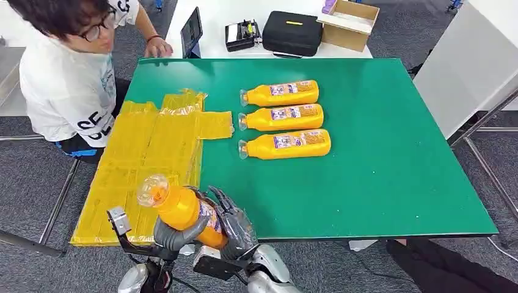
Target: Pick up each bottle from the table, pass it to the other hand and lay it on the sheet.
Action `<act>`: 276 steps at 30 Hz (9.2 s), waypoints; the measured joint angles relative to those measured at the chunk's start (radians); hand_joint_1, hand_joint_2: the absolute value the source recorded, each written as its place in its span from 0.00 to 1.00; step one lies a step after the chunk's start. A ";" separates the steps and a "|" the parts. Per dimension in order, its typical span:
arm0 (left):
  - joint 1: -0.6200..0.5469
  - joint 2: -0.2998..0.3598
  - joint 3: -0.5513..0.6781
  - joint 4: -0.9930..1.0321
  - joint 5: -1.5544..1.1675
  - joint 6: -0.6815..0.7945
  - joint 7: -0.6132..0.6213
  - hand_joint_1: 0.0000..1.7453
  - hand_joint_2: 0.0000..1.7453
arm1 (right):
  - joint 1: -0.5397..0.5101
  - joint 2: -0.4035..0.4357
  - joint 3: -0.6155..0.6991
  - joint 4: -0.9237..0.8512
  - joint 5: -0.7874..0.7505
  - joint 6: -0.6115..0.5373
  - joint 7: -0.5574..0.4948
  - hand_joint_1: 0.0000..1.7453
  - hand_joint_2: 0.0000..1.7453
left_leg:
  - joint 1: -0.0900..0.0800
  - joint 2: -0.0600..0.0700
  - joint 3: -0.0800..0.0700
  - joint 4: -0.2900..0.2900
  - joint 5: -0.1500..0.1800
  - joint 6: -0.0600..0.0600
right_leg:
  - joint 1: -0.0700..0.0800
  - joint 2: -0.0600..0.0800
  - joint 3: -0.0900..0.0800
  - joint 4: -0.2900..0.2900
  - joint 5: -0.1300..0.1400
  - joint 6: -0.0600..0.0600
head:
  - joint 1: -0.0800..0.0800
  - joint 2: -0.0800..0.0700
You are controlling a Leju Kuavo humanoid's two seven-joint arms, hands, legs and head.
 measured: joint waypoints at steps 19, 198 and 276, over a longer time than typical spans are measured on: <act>-0.135 -0.001 0.122 -0.061 -0.060 0.282 -0.042 1.00 1.00 | 0.120 -0.040 -0.150 -0.609 -0.370 0.078 -0.115 0.00 0.00 | 0.000 -0.001 -0.001 0.000 0.000 0.000 | 0.000 0.000 0.000 0.000 0.000 0.000 | 0.000 0.000; -0.078 0.008 0.376 0.016 -0.583 0.703 -0.269 0.00 1.00 | -0.016 -0.469 -0.231 -0.530 0.007 0.436 0.372 0.00 1.00 | -0.001 -0.005 -0.003 0.001 0.001 0.000 | 0.000 -0.001 0.000 -0.001 0.002 -0.002 | 0.000 0.000; -0.160 -0.039 0.252 0.214 -0.545 0.654 -0.254 0.00 1.00 | -0.295 -0.840 0.164 -0.444 -0.318 0.793 0.478 0.00 1.00 | -0.001 -0.006 -0.005 0.001 0.003 0.001 | -0.001 -0.002 0.000 -0.001 0.002 -0.001 | 0.000 0.000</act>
